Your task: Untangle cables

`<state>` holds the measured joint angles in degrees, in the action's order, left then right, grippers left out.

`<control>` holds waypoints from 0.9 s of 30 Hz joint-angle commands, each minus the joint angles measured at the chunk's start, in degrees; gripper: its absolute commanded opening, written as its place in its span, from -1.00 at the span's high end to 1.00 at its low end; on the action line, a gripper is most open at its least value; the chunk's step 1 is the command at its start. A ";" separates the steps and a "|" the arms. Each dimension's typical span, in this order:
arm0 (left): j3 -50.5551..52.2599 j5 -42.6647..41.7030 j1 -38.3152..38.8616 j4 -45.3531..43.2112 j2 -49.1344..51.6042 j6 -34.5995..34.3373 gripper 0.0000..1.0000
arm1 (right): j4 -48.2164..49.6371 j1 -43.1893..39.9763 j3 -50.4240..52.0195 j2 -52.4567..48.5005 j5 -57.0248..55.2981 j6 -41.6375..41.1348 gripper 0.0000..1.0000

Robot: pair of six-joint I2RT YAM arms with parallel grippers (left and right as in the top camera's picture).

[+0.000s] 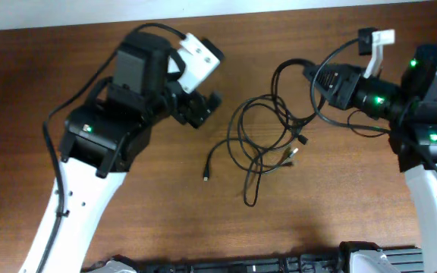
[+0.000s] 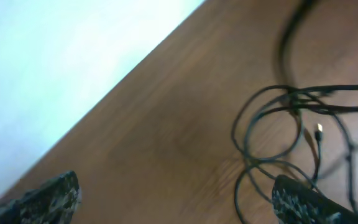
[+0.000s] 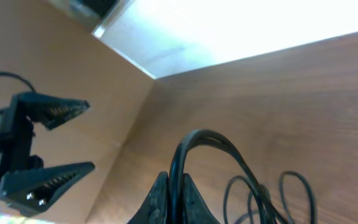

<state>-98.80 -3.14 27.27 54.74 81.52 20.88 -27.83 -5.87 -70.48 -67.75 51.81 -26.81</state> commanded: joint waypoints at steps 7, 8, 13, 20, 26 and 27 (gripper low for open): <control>-0.68 0.63 -6.88 -1.38 -1.14 -15.72 -0.98 | -16.57 -0.15 -20.61 0.72 -20.48 9.81 0.92; -0.68 0.63 -7.72 -1.55 -1.14 -17.14 -0.98 | -17.44 -0.15 -22.21 0.61 -21.42 10.82 0.92; -0.68 0.59 -12.31 -1.57 -1.14 -22.25 -0.98 | -19.63 -0.15 -31.36 -0.76 -24.35 21.51 0.92; -0.68 0.61 -13.99 -1.53 -1.14 -22.21 -0.98 | -23.15 -0.15 -32.87 -2.32 -28.46 29.81 0.17; -0.68 0.61 -13.99 -1.49 -1.14 -22.18 -0.98 | -36.87 -0.15 -32.83 -8.15 -28.55 29.81 0.12; -0.68 0.61 -13.99 -1.11 -1.14 -22.18 -0.99 | -39.69 -0.15 -32.83 -9.92 -28.55 29.81 0.05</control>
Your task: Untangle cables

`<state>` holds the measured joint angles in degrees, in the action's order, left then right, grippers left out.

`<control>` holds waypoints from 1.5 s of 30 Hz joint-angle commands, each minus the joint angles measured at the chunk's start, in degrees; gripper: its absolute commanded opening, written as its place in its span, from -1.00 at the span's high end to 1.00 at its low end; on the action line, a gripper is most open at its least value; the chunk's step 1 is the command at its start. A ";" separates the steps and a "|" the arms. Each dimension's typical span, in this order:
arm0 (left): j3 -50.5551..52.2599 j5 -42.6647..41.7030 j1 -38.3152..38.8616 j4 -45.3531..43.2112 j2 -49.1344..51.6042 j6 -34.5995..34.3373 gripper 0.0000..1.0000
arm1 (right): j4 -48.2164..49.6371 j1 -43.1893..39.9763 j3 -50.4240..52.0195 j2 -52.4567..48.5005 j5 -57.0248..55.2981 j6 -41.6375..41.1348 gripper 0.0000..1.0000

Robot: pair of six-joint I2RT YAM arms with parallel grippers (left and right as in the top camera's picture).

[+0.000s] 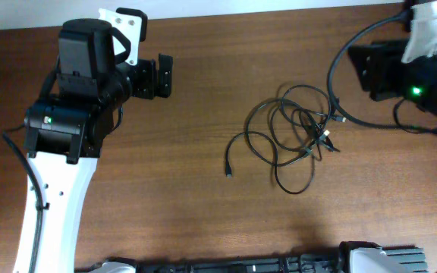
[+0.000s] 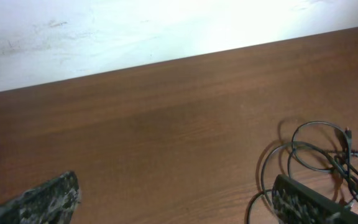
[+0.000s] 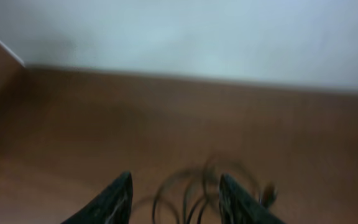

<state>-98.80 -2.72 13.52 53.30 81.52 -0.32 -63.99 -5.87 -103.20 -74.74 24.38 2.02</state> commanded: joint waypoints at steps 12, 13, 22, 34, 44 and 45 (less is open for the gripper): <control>-0.68 0.20 -0.20 0.55 -1.14 -0.98 -0.98 | -14.86 -0.15 -0.11 -15.72 -7.32 1.03 -0.10; -0.68 0.20 -0.20 0.55 -1.14 -0.98 -0.98 | -15.47 -0.15 -0.09 -16.68 -8.96 1.07 -0.10; -0.68 0.20 -0.20 0.55 -1.14 -0.98 -0.98 | -16.52 -0.15 2.12 -21.55 -13.70 5.77 -0.08; -0.68 0.20 -0.20 0.57 -1.14 -1.01 -0.98 | -10.43 1.03 16.20 -23.89 -13.46 7.63 0.00; -0.68 0.20 -0.20 0.57 -1.14 -1.01 -0.98 | 4.28 1.40 32.41 -23.91 -13.46 4.57 0.87; -0.68 0.20 -0.20 0.55 -1.14 -1.01 -0.99 | 4.28 1.40 32.39 -23.89 -13.44 4.57 0.92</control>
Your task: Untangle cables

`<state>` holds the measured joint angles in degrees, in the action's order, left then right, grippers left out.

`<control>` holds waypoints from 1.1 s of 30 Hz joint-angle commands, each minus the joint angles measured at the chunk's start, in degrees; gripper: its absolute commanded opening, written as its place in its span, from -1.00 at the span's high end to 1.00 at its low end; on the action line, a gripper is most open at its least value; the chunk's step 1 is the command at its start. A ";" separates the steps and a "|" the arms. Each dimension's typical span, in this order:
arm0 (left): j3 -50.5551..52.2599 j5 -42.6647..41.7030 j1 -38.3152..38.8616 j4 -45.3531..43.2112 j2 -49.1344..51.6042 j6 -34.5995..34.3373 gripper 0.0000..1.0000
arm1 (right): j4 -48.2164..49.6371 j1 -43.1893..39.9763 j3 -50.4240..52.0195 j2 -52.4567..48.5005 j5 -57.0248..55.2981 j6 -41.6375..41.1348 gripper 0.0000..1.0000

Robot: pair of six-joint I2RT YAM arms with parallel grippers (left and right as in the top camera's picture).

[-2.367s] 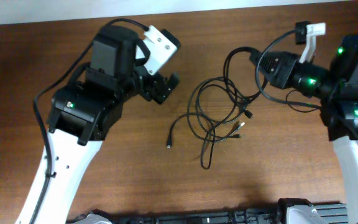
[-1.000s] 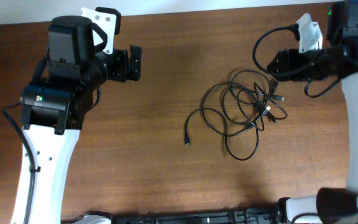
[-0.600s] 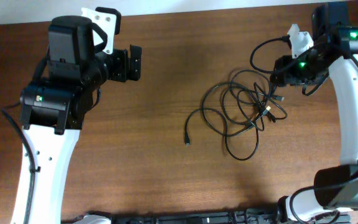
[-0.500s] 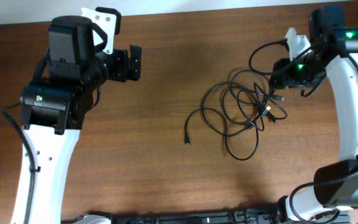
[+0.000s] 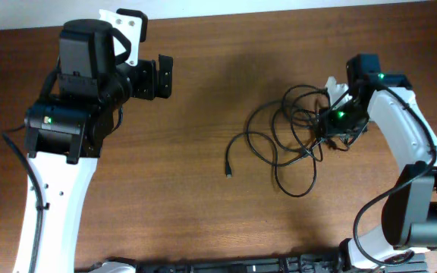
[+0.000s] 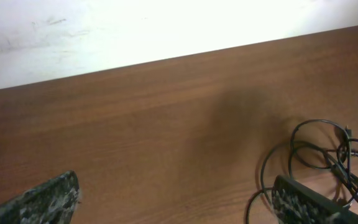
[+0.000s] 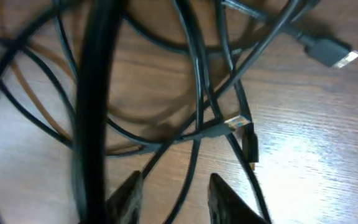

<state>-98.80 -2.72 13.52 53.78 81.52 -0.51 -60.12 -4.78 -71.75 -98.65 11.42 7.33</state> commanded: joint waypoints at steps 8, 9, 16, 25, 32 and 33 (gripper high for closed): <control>-0.68 0.20 -0.20 0.09 -1.14 -0.81 -0.99 | -2.43 0.33 -7.87 1.27 8.31 -0.74 0.92; -0.68 0.20 -0.20 0.09 -1.14 -0.81 -0.98 | -3.80 0.31 -10.32 1.36 9.05 -0.74 0.92; -0.68 0.20 -0.20 0.09 -1.14 -0.81 -0.98 | -17.31 0.33 -37.48 1.44 9.60 -0.72 0.92; -0.68 0.20 -0.20 0.09 -1.14 -0.79 -0.98 | -20.94 0.33 -76.06 1.44 12.41 -0.76 0.92; -0.68 0.20 -0.20 0.09 -1.14 -0.79 -0.98 | -14.88 0.31 -90.75 1.44 12.37 -0.76 0.92; -0.68 0.20 -0.20 0.09 -1.14 -0.81 -0.97 | -13.03 0.31 -91.76 1.44 12.37 -0.79 0.92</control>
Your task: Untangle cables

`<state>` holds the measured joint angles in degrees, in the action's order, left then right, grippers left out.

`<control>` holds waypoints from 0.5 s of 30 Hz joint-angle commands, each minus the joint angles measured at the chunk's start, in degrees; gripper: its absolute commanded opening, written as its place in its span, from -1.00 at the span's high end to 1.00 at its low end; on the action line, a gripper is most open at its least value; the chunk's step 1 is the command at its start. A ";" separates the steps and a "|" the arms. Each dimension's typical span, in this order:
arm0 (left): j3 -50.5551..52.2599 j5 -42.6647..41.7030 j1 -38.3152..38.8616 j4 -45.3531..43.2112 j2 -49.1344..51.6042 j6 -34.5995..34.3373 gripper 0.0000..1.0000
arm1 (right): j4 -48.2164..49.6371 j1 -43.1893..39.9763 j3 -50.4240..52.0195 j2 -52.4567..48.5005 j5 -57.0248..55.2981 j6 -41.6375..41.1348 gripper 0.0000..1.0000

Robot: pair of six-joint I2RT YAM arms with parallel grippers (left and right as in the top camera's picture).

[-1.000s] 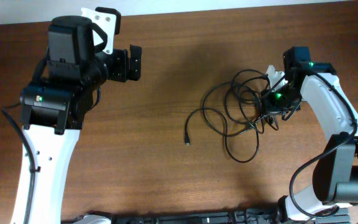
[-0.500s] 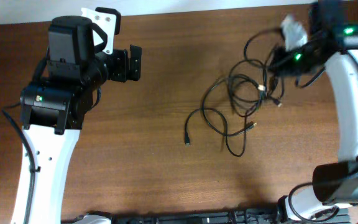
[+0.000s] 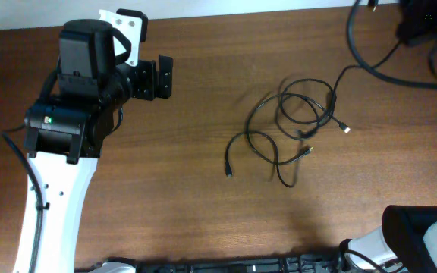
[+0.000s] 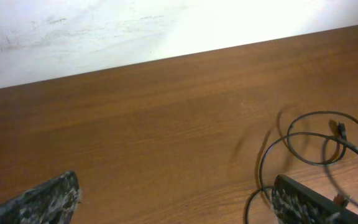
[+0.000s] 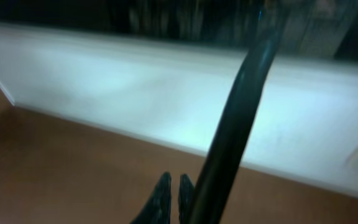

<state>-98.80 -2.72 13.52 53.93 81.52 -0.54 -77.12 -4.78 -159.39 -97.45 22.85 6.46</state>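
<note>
Thin black cables [image 3: 294, 121] lie loosely looped on the brown table [image 3: 165, 189], right of centre, with plug ends at the left and right. One strand [image 3: 338, 82] leaves the loops toward the upper right, where my right arm [image 3: 423, 19] sits at the far corner. In the right wrist view my right gripper [image 5: 173, 193] is shut, raised and facing the wall; the thin strand does not show between its fingers. My left gripper [image 3: 160, 78] is open at the far left; its view catches the cable loops [image 4: 309, 134] beside its right finger [image 4: 303, 202].
A thick black cable [image 5: 235, 124] crosses close in front of the right wrist camera, blurred; the same thick cable [image 3: 363, 53] curves near the table's far right corner. A white wall [image 4: 104, 31] runs along the table's far edge.
My right gripper was open, low over the right side of the tangle; now it is shut and raised at the far right corner. The loops lie thinner and more spread. The left arm is unchanged.
At first my left arm was near the tangle and my right gripper was shut on a cable loop. Then the left arm was at the far left and the right gripper open, up high. Then the right gripper was down at the tangle, and now it is raised, shut.
</note>
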 commanded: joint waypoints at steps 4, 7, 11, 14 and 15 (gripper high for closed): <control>-0.68 0.20 -0.20 -0.07 -1.14 -0.79 -0.98 | 13.25 0.31 -5.84 0.24 0.72 -3.02 0.92; -0.68 0.20 -0.20 -0.07 -1.14 -0.79 -0.99 | 19.26 0.31 -5.84 0.24 0.74 -5.42 0.92; -0.68 0.20 -0.20 -0.07 -1.14 -0.79 -0.99 | 25.42 0.31 -5.84 0.24 0.94 -5.55 0.92; -0.68 0.20 -0.20 -0.07 -1.14 -0.79 -0.98 | 30.93 0.31 -5.84 0.24 0.94 -5.51 0.92; -0.68 0.20 -0.20 -0.07 -1.14 -0.76 -0.98 | 33.18 0.31 -5.84 0.24 0.94 -5.51 0.92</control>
<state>-98.80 -2.72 13.52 53.95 81.52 -0.54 -48.40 -4.78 -164.46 -97.34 23.51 1.69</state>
